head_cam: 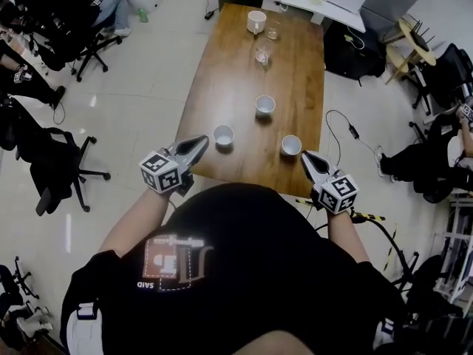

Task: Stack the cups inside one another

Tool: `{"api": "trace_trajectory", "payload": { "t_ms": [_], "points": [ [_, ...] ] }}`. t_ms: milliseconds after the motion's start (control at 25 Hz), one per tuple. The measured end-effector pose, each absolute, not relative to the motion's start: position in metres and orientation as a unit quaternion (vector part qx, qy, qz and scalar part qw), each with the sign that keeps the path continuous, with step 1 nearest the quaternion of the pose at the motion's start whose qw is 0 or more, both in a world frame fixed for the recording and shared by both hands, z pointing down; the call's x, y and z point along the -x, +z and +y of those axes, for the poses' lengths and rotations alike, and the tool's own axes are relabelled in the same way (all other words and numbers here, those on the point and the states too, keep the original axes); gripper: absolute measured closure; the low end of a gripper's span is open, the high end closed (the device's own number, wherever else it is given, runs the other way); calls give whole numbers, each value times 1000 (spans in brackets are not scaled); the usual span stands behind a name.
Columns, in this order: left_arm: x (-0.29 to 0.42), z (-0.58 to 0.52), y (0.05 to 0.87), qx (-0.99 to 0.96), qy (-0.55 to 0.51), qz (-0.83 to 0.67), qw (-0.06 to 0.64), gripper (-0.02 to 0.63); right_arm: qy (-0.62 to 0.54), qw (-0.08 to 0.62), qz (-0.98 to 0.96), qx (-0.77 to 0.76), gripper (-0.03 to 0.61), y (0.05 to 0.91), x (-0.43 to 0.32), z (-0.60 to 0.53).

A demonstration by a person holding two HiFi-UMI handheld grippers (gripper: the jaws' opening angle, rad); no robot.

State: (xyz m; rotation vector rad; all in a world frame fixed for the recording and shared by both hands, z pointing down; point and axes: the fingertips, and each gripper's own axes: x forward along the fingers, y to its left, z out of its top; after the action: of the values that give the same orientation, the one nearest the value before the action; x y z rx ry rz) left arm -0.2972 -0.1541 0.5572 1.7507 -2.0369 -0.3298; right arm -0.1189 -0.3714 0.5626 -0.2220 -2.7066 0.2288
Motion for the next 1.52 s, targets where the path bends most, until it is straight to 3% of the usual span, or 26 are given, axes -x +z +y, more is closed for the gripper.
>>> {"api": "trace_trajectory", "payload": {
  "t_ms": [320, 840, 1200, 1520],
  "points": [
    [283, -197, 552, -617, -104, -747, 223, 612, 99, 211, -966, 115, 557, 581, 127, -411],
    [320, -192, 562, -674, -95, -696, 229, 612, 85, 250, -963, 49, 541, 603, 135, -387],
    [320, -186, 560, -669, -87, -701, 231, 612, -68, 346, -928, 120, 482, 635, 128, -371],
    [314, -178, 560, -655, -86, -714, 234, 612, -153, 395, -890, 168, 471, 669, 129, -362]
  ]
}}
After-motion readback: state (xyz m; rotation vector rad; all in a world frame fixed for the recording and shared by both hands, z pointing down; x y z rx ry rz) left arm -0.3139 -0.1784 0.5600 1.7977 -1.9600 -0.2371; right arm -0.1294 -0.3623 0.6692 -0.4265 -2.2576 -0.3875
